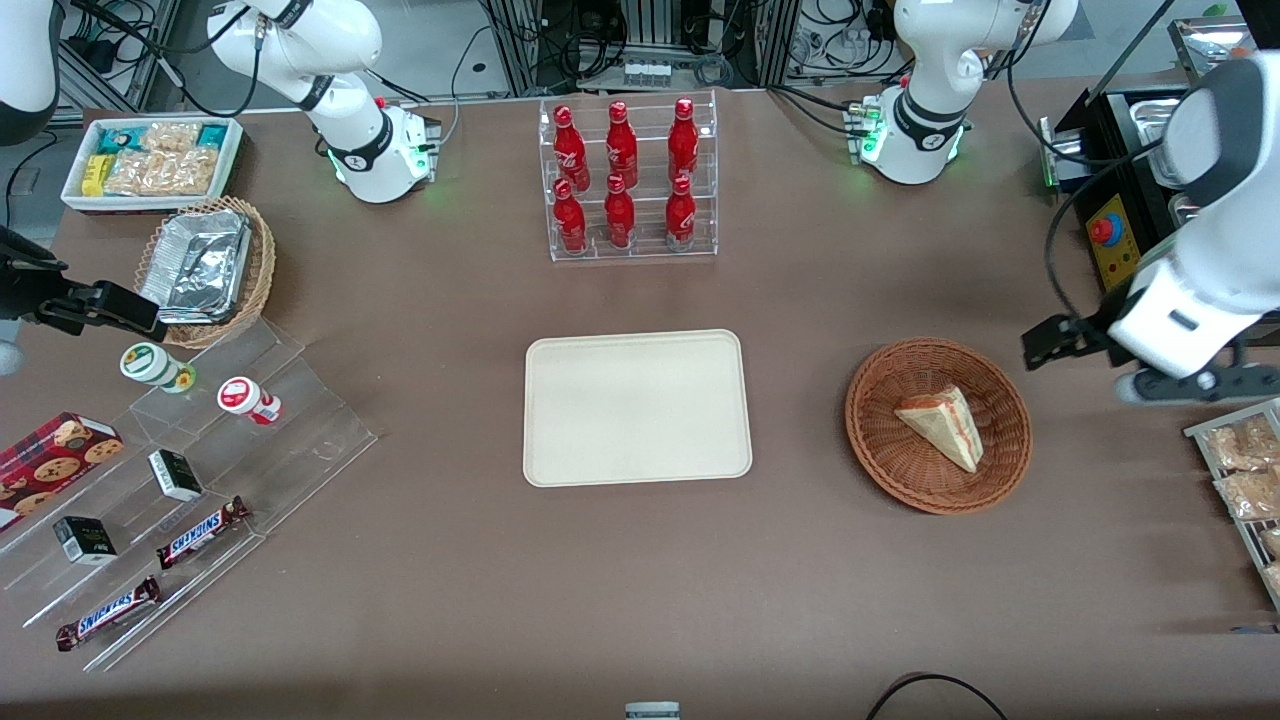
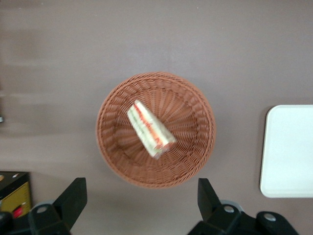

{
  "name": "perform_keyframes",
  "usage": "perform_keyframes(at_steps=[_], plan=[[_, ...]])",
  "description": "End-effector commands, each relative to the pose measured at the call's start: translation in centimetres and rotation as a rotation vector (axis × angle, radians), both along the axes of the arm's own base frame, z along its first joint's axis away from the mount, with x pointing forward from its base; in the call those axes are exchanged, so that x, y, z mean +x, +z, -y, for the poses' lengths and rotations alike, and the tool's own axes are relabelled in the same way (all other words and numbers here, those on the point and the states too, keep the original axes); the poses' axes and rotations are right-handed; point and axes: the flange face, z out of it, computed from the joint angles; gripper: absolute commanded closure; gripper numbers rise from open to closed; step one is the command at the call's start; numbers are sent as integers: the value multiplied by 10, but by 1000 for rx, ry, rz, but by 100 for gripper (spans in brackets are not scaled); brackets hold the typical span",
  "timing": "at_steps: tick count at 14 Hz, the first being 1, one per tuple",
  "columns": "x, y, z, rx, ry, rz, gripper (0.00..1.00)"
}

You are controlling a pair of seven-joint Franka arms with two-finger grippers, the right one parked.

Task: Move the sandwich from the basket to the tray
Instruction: 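Move the left gripper over the wicker basket toward the sandwich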

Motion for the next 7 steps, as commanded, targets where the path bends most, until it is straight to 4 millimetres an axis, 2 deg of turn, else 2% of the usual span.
perform_keyframes(at_steps=[1, 2, 4, 7], plan=[[6, -31, 18, -4, 36, 15, 0], [5, -46, 32, -1, 44, 25, 0], [5, -76, 36, -7, 115, 57, 0], [-7, -120, 33, -9, 175, 65, 0]])
